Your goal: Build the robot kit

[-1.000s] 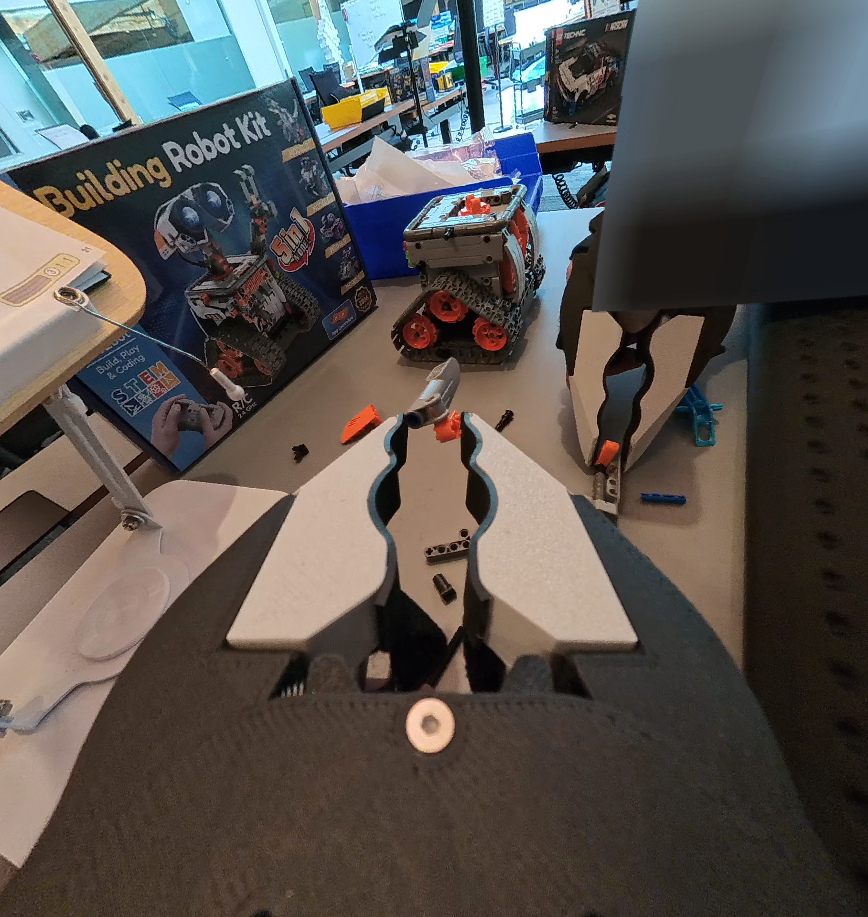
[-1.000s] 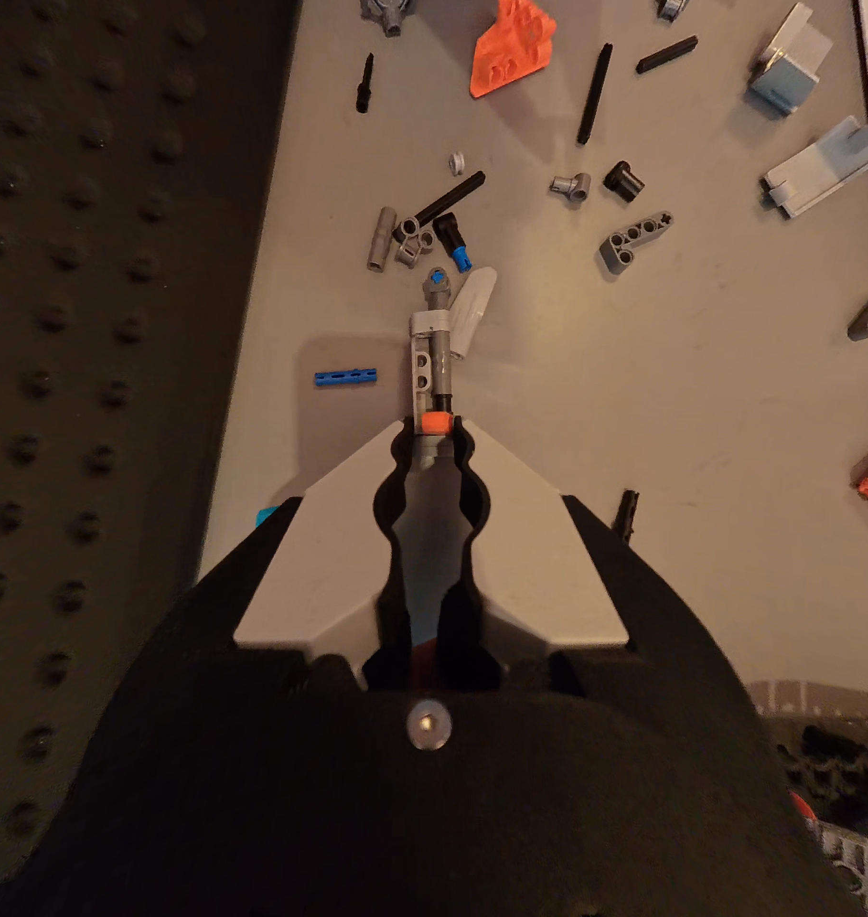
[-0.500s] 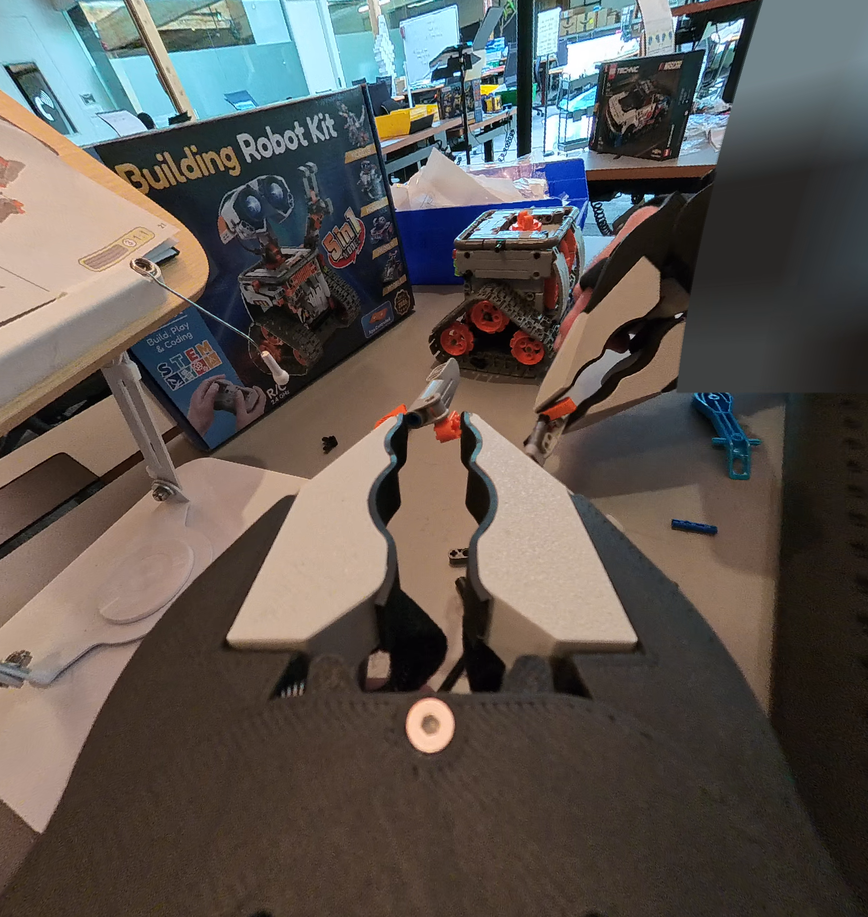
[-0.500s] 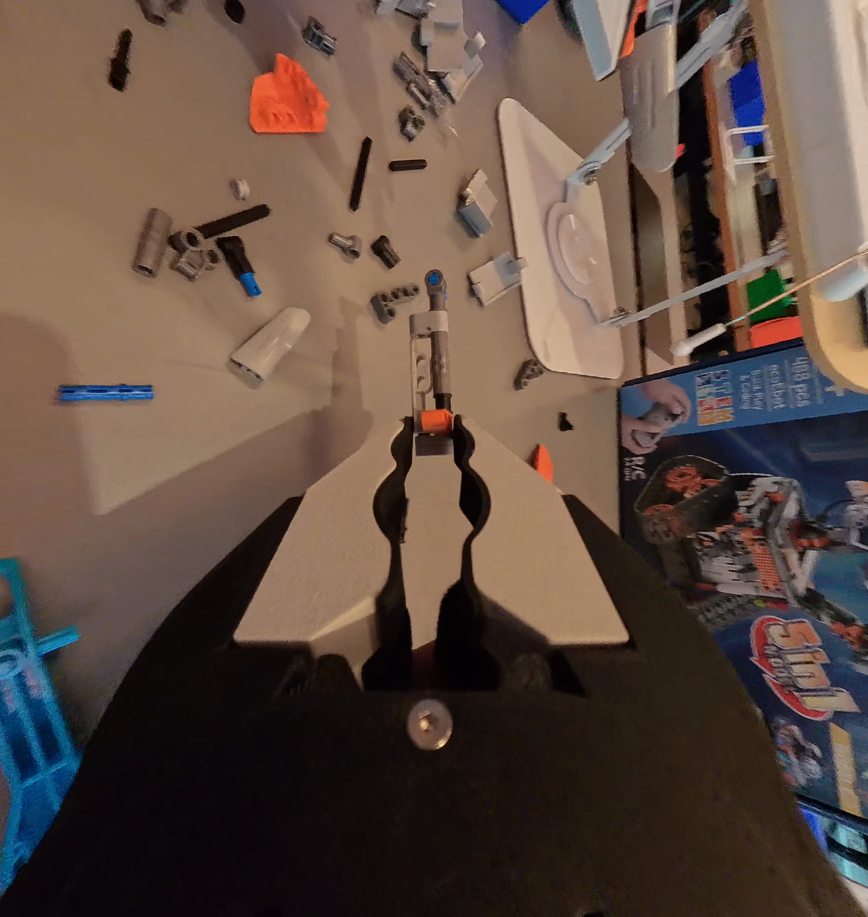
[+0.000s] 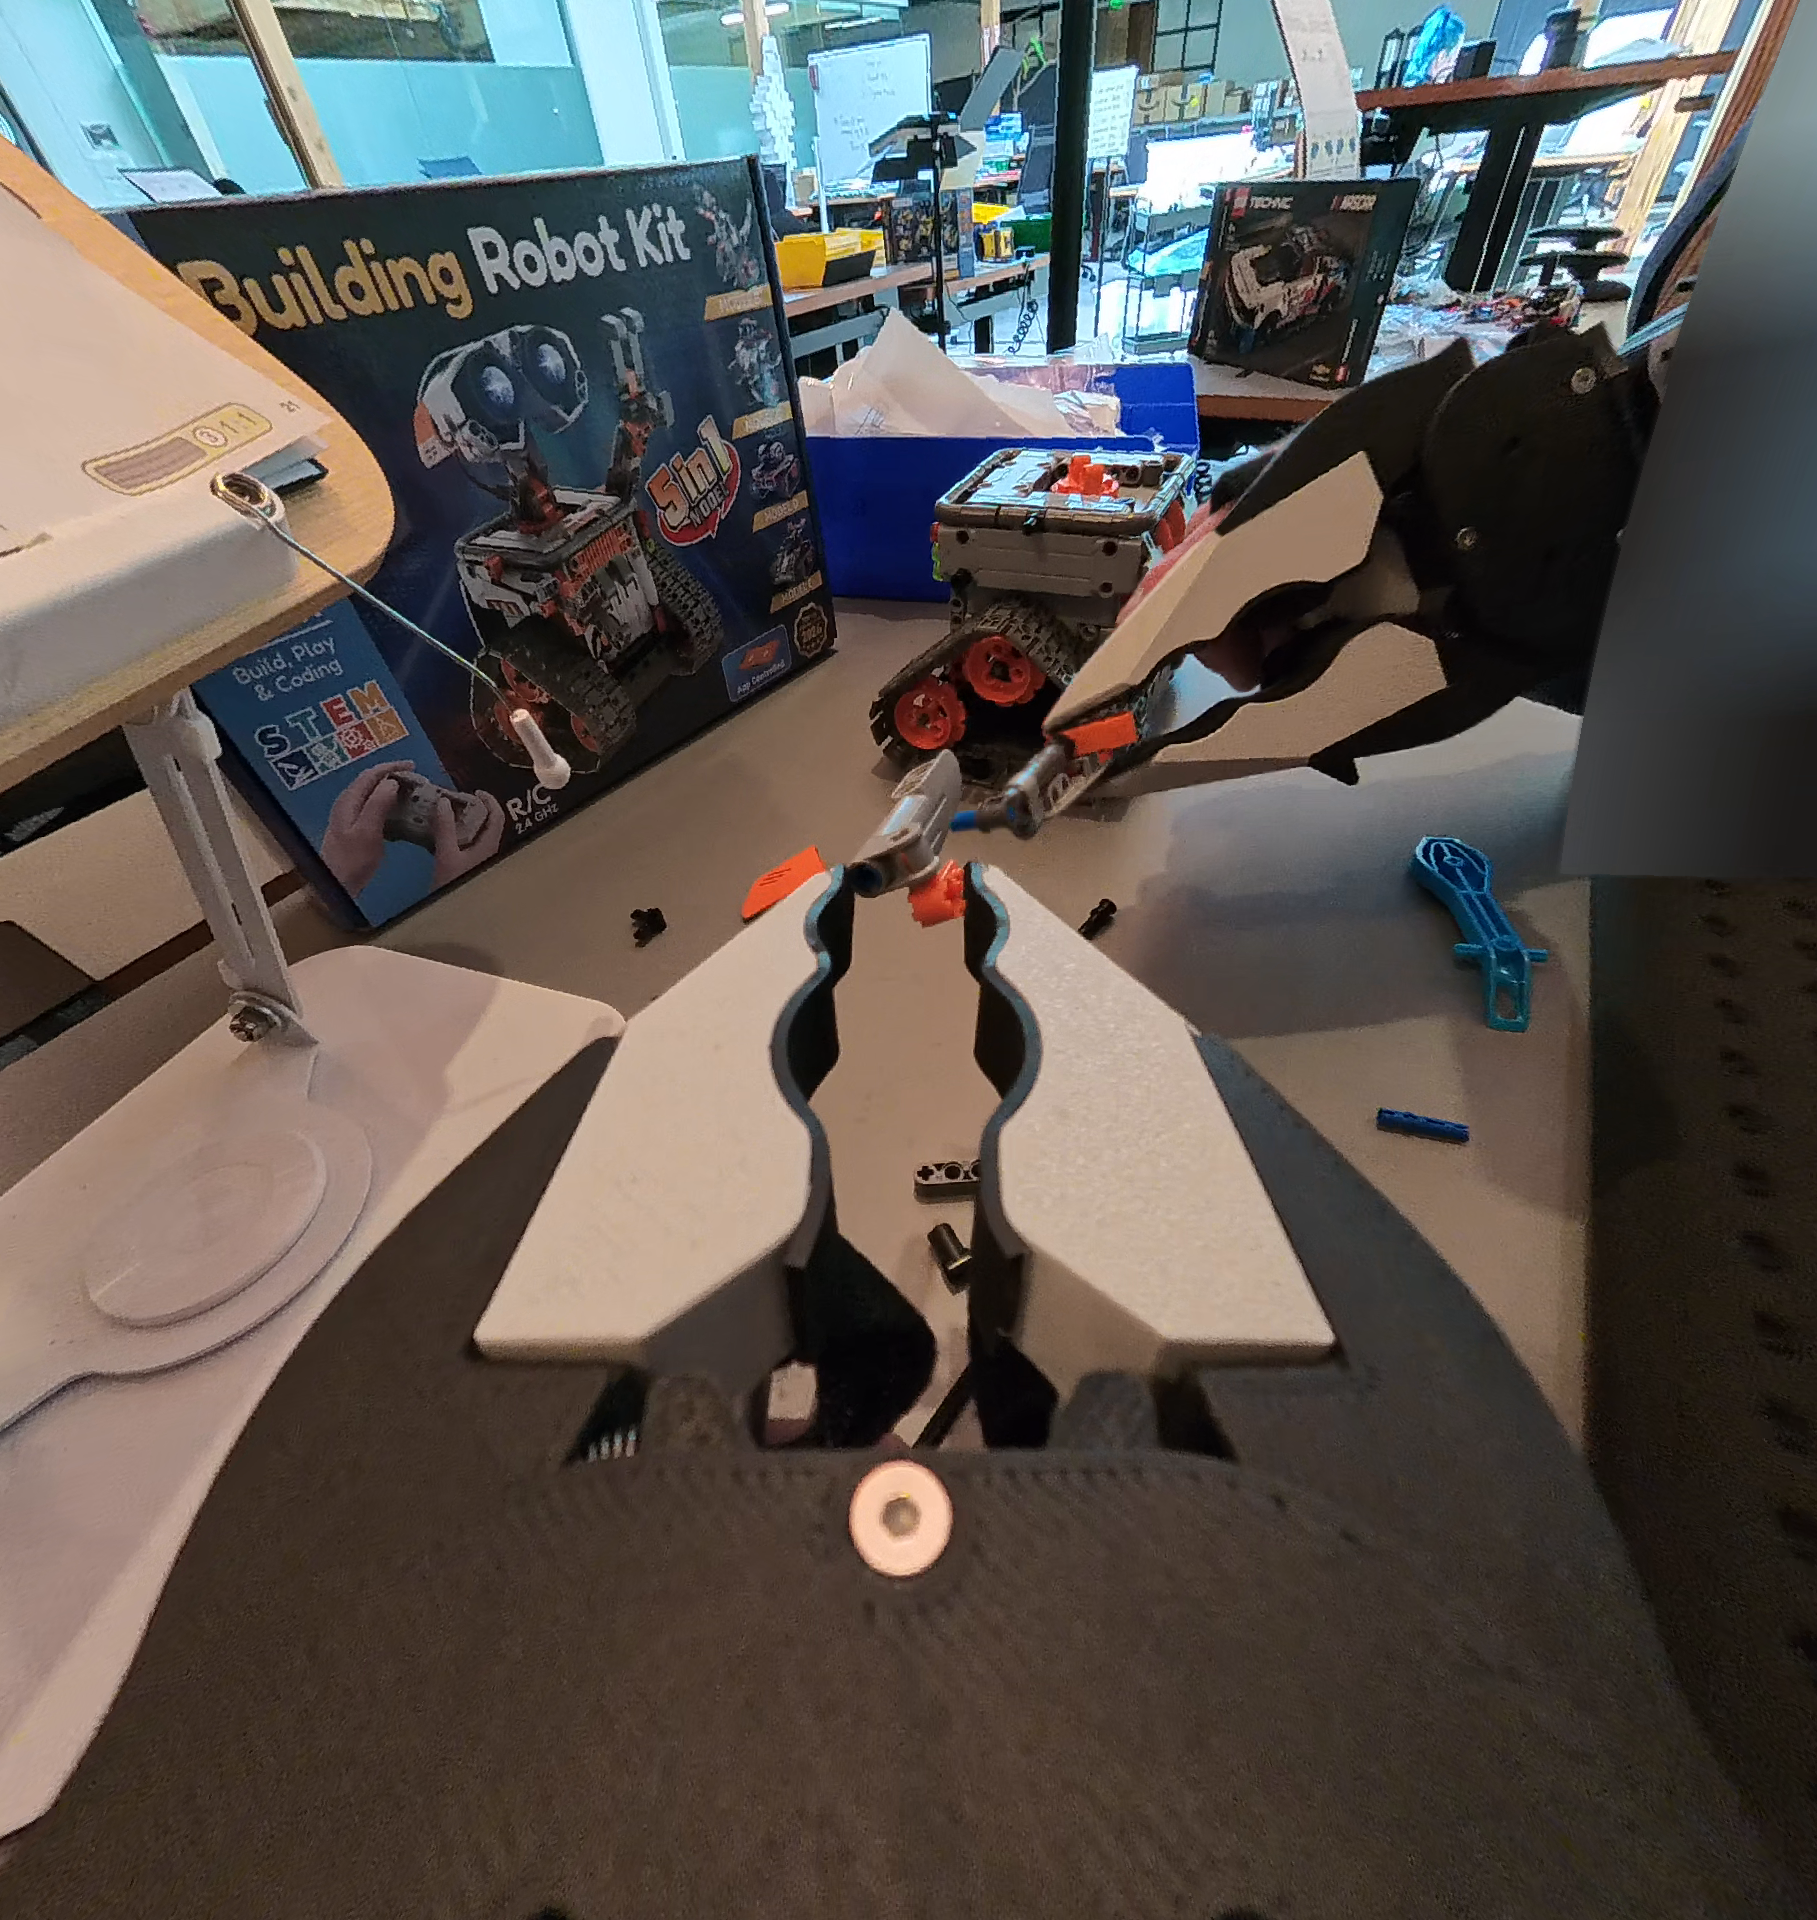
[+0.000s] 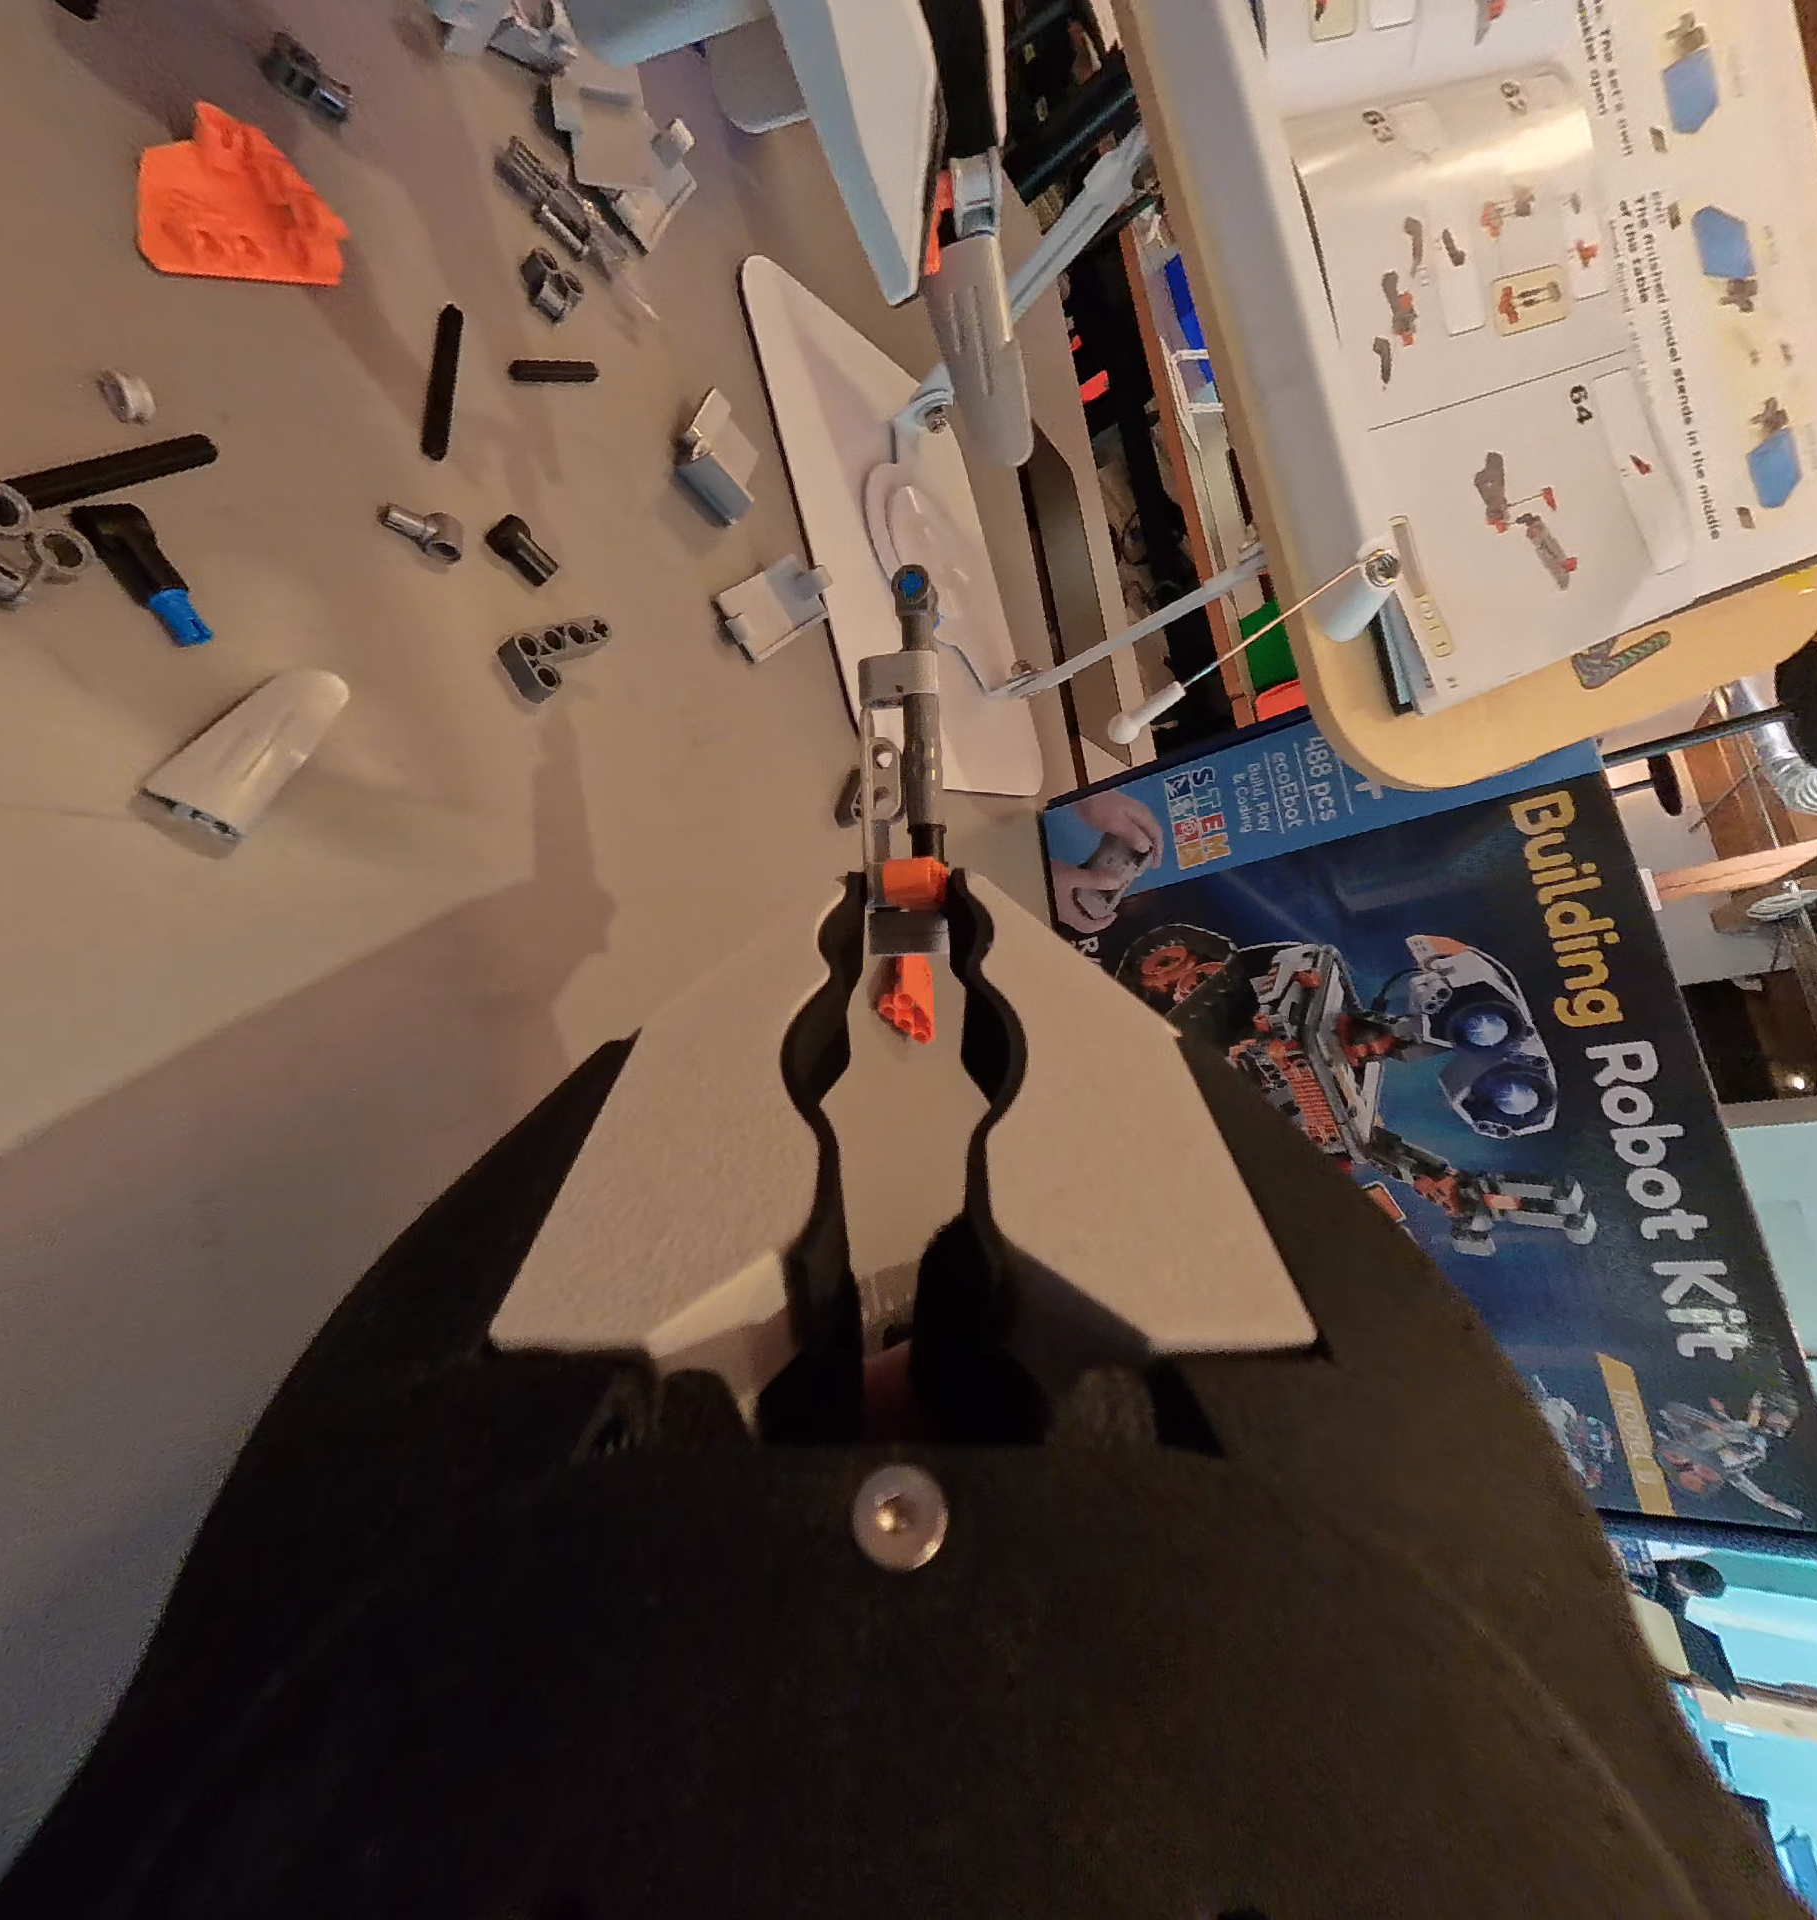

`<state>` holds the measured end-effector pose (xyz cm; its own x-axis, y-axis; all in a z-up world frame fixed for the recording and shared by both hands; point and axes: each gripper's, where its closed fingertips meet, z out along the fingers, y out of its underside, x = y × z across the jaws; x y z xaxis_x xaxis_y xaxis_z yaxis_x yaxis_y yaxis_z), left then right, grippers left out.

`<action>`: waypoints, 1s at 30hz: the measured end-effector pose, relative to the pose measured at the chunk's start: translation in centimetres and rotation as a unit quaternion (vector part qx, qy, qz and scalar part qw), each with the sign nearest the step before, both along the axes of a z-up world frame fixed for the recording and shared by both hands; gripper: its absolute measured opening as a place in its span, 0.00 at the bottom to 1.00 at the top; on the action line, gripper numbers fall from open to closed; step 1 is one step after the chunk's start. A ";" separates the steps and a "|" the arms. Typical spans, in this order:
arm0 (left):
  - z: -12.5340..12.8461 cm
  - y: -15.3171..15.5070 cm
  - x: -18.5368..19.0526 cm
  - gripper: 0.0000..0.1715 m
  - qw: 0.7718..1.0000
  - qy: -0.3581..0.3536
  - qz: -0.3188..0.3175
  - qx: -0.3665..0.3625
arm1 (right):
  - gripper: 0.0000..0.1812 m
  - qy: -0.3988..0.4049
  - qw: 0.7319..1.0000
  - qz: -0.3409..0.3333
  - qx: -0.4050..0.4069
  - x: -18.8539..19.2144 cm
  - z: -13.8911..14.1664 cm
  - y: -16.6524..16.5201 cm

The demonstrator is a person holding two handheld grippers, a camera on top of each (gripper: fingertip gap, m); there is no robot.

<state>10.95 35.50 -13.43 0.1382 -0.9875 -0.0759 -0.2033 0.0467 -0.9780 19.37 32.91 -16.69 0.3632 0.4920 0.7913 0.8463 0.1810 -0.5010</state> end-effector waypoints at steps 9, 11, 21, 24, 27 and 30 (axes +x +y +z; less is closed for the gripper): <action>-0.1 -0.4 0.2 0.12 1.000 0.000 -0.009 0.001 | 0.07 -0.005 1.000 -0.007 0.030 0.5 0.5 0.3; -0.2 -0.5 0.2 0.12 1.000 0.002 -0.011 0.001 | 0.07 -0.007 0.999 -0.007 0.035 0.5 0.6 0.3; -0.4 -0.8 0.5 0.12 1.000 0.004 -0.018 -0.001 | 0.07 -0.004 0.999 -0.006 0.054 0.5 1.0 0.4; -0.2 -0.8 0.5 0.12 1.000 0.000 -0.019 -0.003 | 0.07 0.001 0.998 -0.004 0.065 0.4 1.5 0.3; -0.1 -0.9 0.7 0.12 1.000 -0.003 -0.021 -0.004 | 0.07 -0.001 0.997 0.000 0.081 0.3 2.0 0.2; -0.1 -1.1 0.8 0.12 1.000 -0.004 -0.023 -0.005 | 0.07 -0.003 0.996 0.004 0.092 0.1 2.3 0.1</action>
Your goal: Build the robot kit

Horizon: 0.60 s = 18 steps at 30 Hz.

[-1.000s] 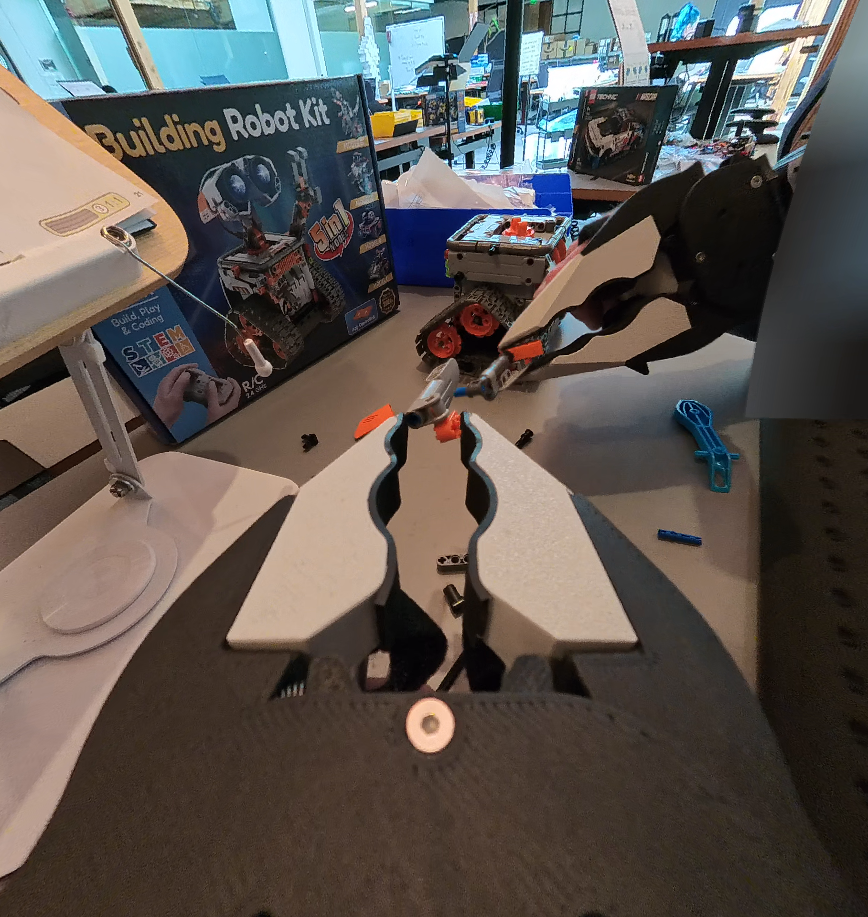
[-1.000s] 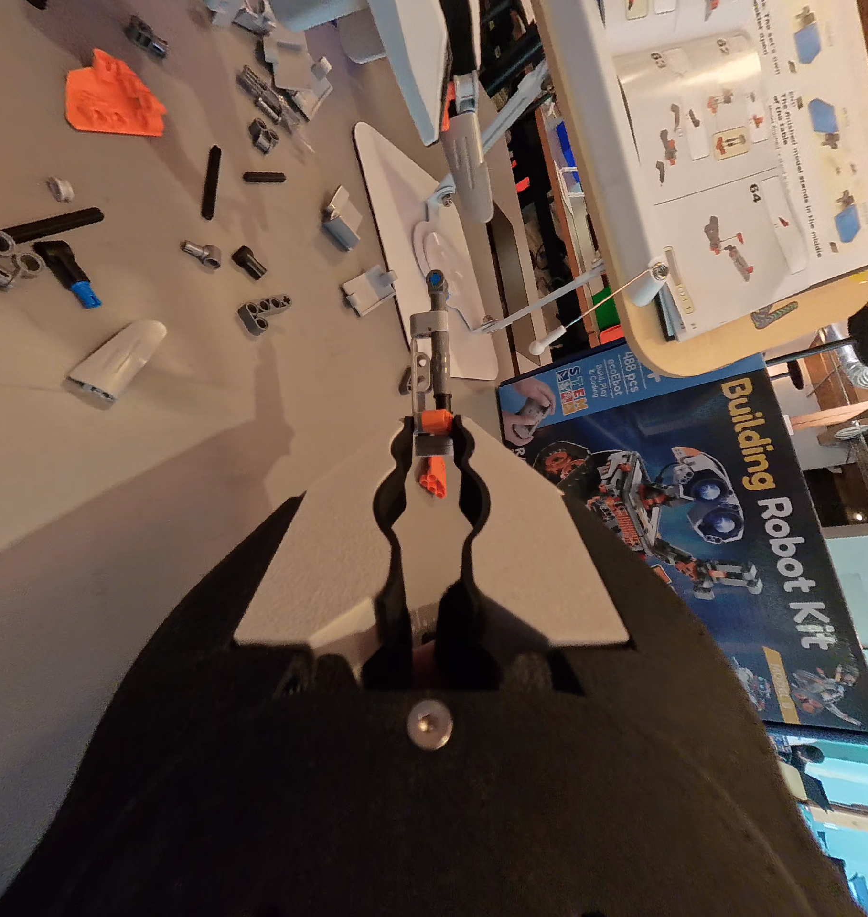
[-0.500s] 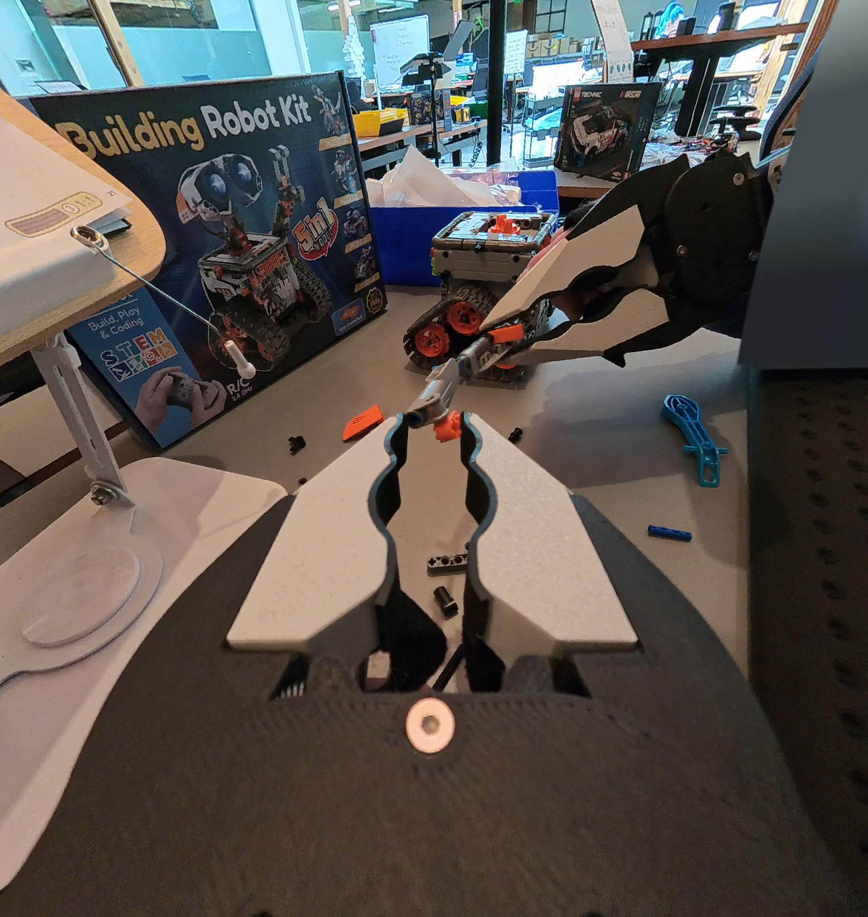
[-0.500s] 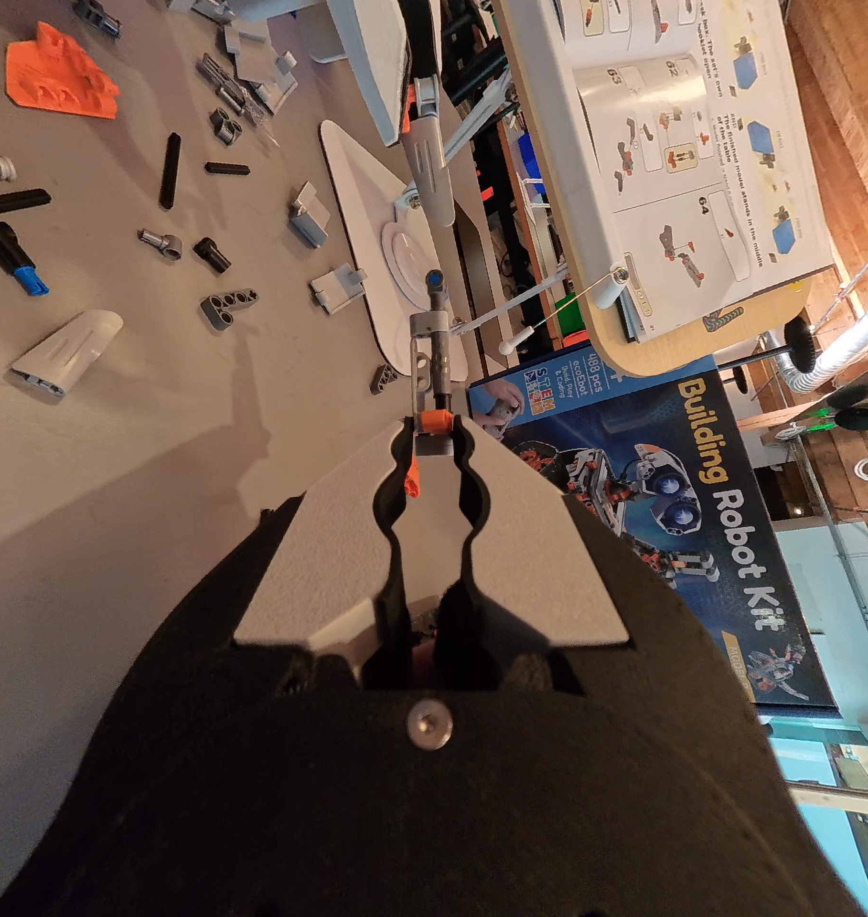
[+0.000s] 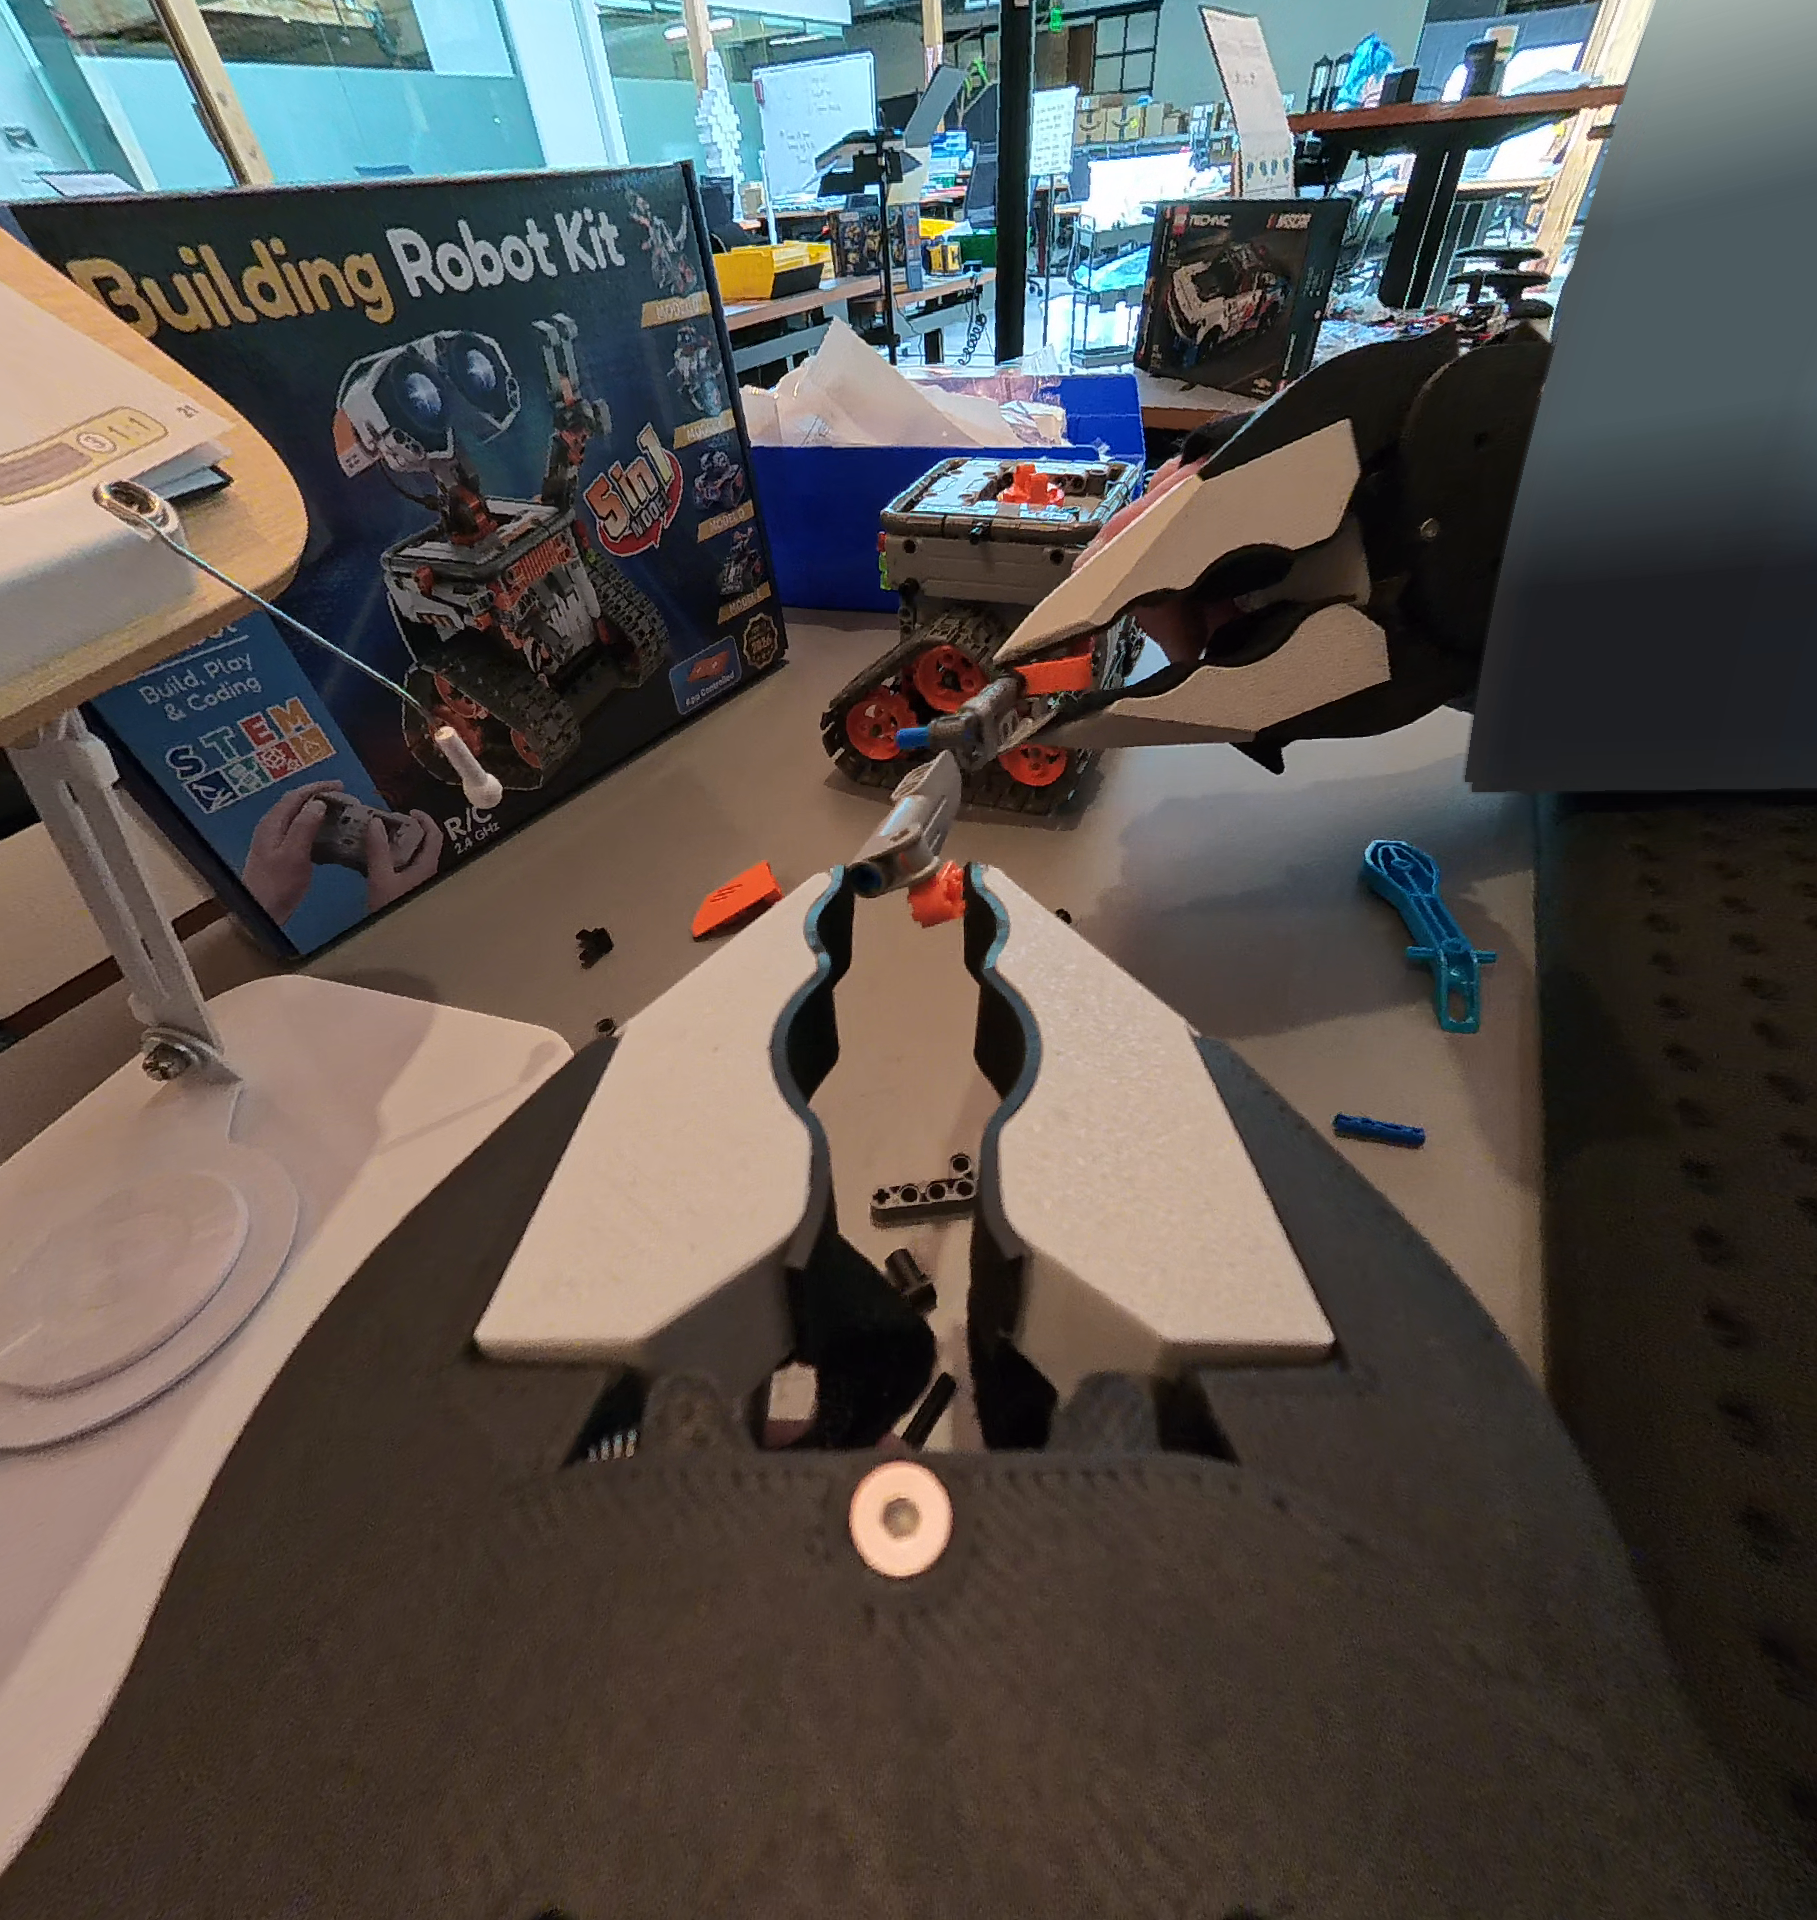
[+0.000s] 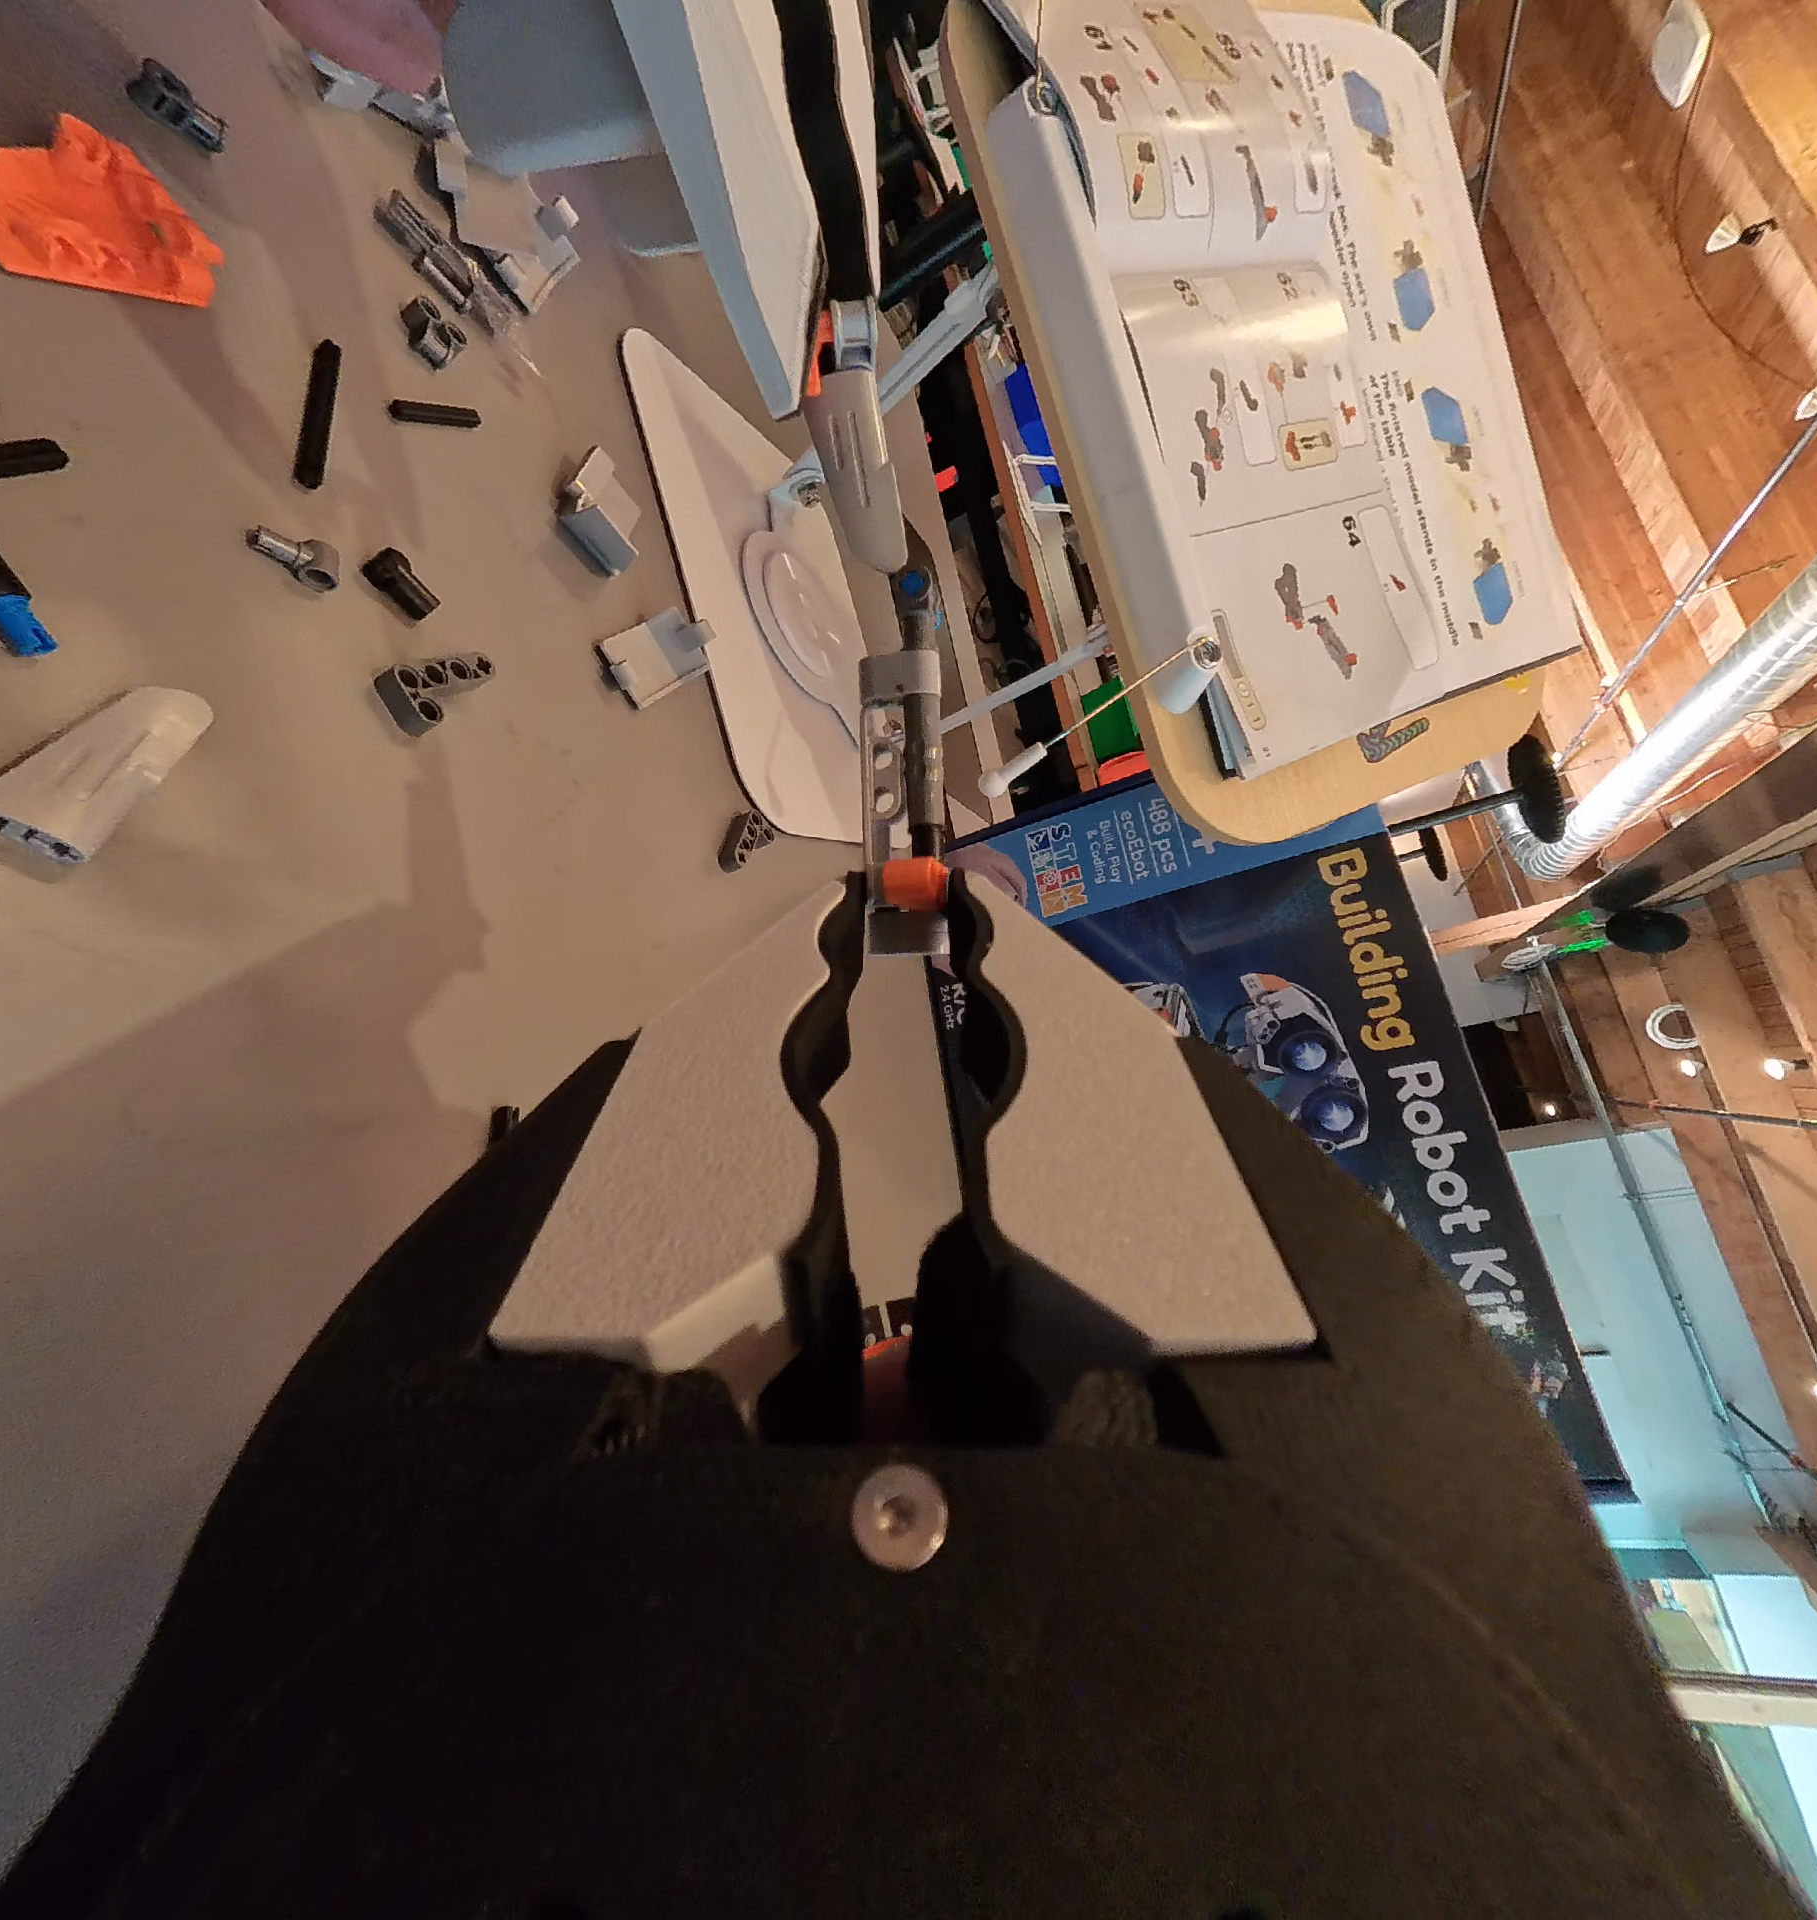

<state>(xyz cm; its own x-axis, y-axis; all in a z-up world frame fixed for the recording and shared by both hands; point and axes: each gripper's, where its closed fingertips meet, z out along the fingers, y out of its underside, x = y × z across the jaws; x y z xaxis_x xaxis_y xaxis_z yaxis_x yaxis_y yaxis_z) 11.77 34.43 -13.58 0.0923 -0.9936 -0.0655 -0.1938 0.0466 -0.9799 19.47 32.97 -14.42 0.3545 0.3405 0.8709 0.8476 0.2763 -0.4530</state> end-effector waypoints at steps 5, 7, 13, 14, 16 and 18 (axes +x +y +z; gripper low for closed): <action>-0.2 -0.1 0.1 0.12 1.000 0.007 -0.003 0.008 | 0.07 -0.008 1.000 0.003 0.003 -0.2 -0.2 -0.1; -0.1 -0.2 0.1 0.12 1.000 0.006 -0.006 0.006 | 0.07 -0.009 1.000 0.003 0.005 -0.2 -0.1 -0.1; -0.4 -0.1 0.1 0.12 1.000 0.012 -0.005 0.007 | 0.08 -0.009 1.000 0.003 0.007 0.0 0.0 -0.1; -0.4 -0.1 0.1 0.12 1.000 0.013 -0.005 0.007 | 0.07 -0.009 1.000 0.002 0.008 0.0 0.0 0.0; -0.5 0.0 0.1 0.12 1.000 0.014 -0.005 0.005 | 0.07 -0.008 1.000 0.002 0.010 0.1 0.1 -0.1; -0.6 0.0 0.1 0.12 1.000 0.014 -0.004 0.004 | 0.07 -0.006 1.000 0.002 0.010 0.1 0.1 0.0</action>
<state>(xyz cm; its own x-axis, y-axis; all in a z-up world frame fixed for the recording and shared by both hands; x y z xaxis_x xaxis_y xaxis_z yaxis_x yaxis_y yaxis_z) 11.87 34.45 -14.16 0.0827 -0.9937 -0.0761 -0.2216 0.0561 -0.9735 19.59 32.92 -14.27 0.3419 0.3245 0.8819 0.8523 0.2883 -0.4365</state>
